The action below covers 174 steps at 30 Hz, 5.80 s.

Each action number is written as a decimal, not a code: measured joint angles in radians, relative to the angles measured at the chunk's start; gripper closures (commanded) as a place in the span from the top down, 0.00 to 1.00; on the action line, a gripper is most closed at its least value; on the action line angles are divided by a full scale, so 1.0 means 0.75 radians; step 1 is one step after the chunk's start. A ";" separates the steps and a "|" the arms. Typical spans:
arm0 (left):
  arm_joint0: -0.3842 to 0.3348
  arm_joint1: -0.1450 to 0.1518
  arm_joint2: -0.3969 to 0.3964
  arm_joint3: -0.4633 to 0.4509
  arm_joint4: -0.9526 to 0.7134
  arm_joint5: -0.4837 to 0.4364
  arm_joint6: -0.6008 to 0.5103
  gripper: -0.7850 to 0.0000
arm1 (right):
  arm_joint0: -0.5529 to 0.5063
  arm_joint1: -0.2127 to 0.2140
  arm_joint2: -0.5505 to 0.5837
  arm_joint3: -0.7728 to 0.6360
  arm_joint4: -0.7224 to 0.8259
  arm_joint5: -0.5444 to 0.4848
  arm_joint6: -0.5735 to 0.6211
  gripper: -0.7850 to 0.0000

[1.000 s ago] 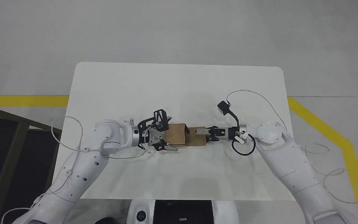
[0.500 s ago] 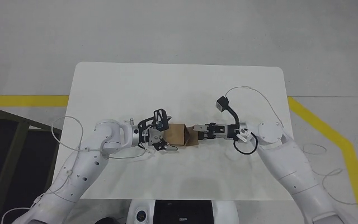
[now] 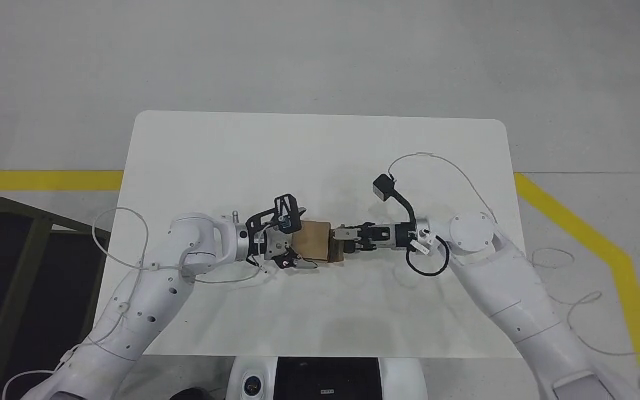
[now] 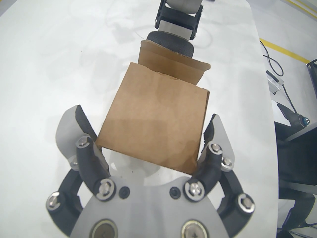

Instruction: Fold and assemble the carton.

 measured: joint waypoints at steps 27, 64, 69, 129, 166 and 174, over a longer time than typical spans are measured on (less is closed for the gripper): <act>-0.001 0.002 -0.001 0.002 -0.012 0.003 -0.008 1.00 | -0.023 -0.005 -0.013 0.031 -0.026 0.014 0.027 0.32; -0.003 0.003 0.012 -0.002 -0.008 -0.003 -0.003 1.00 | -0.002 -0.009 -0.021 0.041 -0.090 0.045 0.055 0.17; -0.003 0.003 0.012 -0.002 -0.008 -0.003 -0.003 1.00 | 0.012 -0.014 -0.034 0.031 -0.105 0.059 0.053 0.16; -0.013 0.001 0.028 0.003 -0.038 0.005 -0.027 1.00 | -0.058 -0.022 -0.065 -0.077 -0.110 0.107 0.053 0.00; 0.052 0.095 -0.299 -0.139 -0.646 0.050 -0.399 1.00 | -0.094 0.002 0.067 -0.097 -0.082 -0.035 0.011 0.00; 0.018 0.086 -0.336 -0.114 -0.668 0.329 -0.290 1.00 | -0.058 0.010 0.153 -0.092 -0.275 -0.420 -0.186 0.00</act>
